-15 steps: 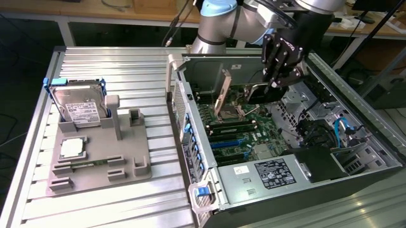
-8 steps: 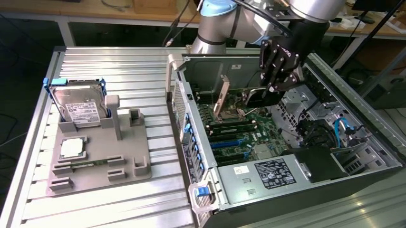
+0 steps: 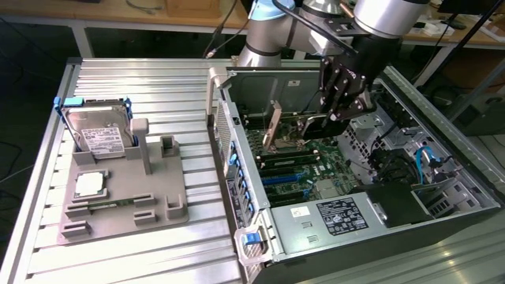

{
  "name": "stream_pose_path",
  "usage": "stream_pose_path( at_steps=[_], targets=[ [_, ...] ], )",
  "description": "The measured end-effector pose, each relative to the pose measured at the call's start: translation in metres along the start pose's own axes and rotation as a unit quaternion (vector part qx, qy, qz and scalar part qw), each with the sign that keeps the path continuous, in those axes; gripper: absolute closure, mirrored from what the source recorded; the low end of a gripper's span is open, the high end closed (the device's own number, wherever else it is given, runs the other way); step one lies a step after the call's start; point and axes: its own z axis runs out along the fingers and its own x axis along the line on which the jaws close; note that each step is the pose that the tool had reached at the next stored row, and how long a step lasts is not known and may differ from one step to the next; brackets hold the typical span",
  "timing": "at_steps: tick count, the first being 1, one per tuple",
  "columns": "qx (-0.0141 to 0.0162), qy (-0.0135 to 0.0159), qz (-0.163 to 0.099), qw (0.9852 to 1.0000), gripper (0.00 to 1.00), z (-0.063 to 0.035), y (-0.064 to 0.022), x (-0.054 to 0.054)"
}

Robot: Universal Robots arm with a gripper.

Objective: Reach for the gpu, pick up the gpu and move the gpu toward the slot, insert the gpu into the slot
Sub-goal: 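Insert the gpu into the slot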

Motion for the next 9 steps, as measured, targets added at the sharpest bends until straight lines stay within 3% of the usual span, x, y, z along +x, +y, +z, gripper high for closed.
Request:
stream_pose_path(
  at_steps=[9],
  targets=[
    [0.0001, 0.0001, 0.001, 1.0000, 0.73, 0.0139, 0.0032, 0.006]
  ],
)
